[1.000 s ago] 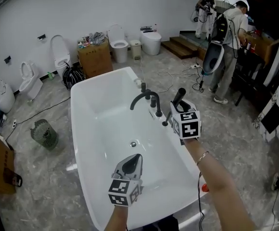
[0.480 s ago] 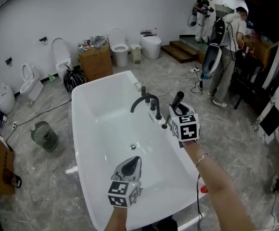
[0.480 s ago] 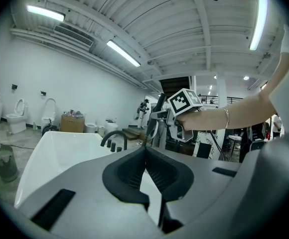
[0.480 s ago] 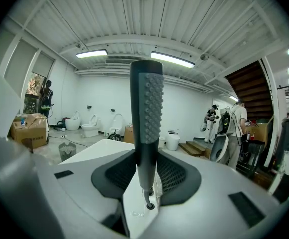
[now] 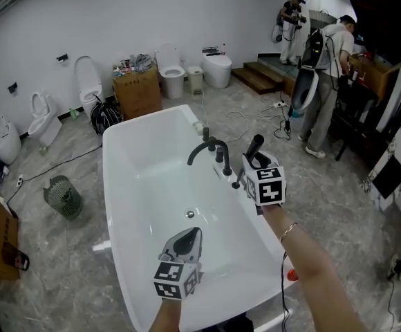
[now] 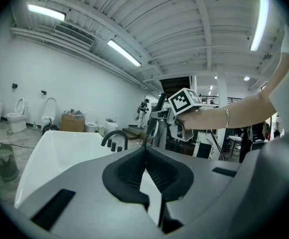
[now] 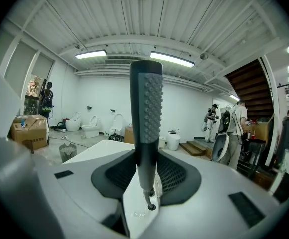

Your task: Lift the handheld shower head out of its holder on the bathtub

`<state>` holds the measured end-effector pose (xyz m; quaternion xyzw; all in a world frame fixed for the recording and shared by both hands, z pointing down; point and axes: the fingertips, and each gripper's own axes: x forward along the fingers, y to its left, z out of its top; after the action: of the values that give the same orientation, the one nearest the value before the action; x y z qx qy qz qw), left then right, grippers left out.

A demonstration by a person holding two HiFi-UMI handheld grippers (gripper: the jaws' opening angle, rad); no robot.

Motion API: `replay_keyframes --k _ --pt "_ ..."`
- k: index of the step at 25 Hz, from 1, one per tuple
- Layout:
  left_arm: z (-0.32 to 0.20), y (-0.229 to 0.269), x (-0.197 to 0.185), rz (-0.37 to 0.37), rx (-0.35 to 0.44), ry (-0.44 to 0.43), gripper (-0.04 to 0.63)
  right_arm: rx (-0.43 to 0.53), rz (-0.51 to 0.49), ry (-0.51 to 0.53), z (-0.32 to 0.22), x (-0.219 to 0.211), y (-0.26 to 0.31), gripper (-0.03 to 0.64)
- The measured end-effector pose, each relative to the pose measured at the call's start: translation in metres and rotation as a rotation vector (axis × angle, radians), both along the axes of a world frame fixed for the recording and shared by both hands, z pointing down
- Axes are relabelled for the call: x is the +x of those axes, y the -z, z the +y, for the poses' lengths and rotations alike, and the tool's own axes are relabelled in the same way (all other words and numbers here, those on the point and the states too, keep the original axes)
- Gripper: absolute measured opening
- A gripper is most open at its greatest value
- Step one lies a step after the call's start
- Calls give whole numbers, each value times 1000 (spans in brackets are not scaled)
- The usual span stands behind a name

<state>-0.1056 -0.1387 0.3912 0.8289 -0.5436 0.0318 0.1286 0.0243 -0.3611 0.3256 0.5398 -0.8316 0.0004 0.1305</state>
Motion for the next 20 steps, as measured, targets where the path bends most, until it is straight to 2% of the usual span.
replay_keyframes --k 20 --pt "-12 6 -9 -7 1 -11 20 -9 15 11 -8 -11 3 133"
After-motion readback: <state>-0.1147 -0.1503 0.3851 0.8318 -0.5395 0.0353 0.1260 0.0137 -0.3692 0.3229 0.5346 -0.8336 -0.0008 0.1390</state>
